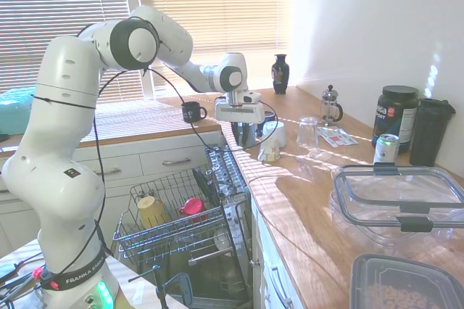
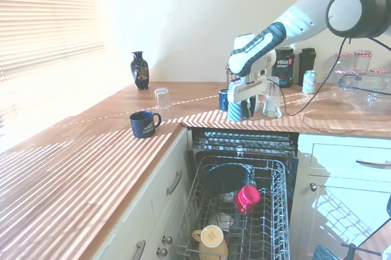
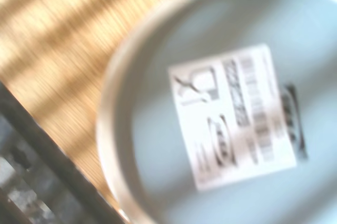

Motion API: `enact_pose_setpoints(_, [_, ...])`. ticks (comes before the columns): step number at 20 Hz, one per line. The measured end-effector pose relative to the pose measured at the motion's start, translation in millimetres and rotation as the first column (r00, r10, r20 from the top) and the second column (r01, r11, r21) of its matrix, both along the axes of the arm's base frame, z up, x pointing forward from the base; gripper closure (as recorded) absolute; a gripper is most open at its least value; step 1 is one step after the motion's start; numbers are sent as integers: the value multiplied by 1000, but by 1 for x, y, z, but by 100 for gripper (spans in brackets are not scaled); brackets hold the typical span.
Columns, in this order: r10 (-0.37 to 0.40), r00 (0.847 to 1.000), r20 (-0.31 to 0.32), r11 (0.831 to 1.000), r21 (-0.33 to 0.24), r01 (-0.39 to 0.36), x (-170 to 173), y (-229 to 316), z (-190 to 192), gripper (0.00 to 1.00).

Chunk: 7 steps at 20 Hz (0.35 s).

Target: Remove a mug cup out of the dishwasher

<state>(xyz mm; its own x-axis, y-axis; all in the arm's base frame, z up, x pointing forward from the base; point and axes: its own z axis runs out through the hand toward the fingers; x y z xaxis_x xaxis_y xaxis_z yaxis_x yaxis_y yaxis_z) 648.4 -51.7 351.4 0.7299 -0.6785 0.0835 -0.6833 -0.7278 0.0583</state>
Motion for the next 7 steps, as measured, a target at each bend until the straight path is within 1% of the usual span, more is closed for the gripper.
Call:
enact_pose_setpoints(5, [12,999,39,1000,8,-12,-33,8,19,0])
enact_pose_setpoints(7, [19,999,36,1000,16,-19,-52,14,25,0])
